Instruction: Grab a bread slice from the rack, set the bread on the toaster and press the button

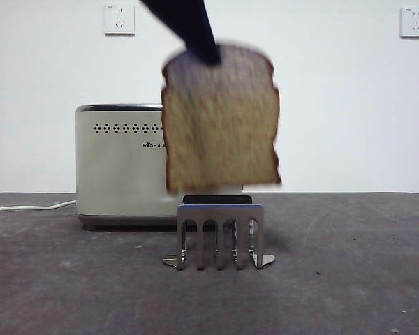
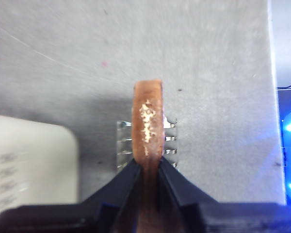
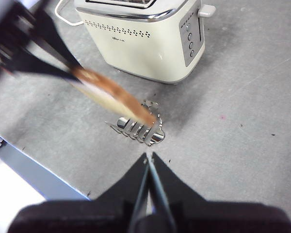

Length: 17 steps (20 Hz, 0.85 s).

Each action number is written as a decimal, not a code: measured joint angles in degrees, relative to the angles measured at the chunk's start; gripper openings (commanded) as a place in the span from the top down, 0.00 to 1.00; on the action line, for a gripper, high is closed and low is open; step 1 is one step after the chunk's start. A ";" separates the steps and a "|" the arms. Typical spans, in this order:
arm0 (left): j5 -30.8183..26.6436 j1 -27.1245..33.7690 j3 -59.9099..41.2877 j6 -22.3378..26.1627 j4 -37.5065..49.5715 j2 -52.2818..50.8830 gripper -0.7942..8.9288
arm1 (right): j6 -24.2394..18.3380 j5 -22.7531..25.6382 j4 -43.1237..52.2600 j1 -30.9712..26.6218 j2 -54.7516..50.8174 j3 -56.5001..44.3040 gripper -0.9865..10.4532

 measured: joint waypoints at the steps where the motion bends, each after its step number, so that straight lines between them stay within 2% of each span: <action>1: -1.05 0.00 3.04 0.00 -2.71 -0.17 0.93 | -0.02 0.00 -0.07 0.00 0.00 0.00 0.92; 4: -7.91 0.00 11.78 0.02 -7.50 -0.24 0.93 | -0.02 0.02 -0.31 0.00 0.17 0.00 0.92; 7: -14.27 0.11 18.51 1.03 -7.69 -0.35 0.93 | -0.02 0.04 -0.55 0.00 0.22 0.00 0.92; 10: -19.02 1.38 20.00 3.98 -6.25 -0.74 0.93 | -0.04 0.04 -0.81 0.00 0.22 0.00 0.92; 14: -19.80 5.68 19.91 8.04 -4.15 -0.57 0.93 | -0.04 0.04 -0.85 0.00 0.52 0.00 0.92; 17: -14.08 9.09 19.91 11.67 -2.25 -0.55 0.93 | -0.04 0.04 -0.98 0.00 1.29 0.00 0.92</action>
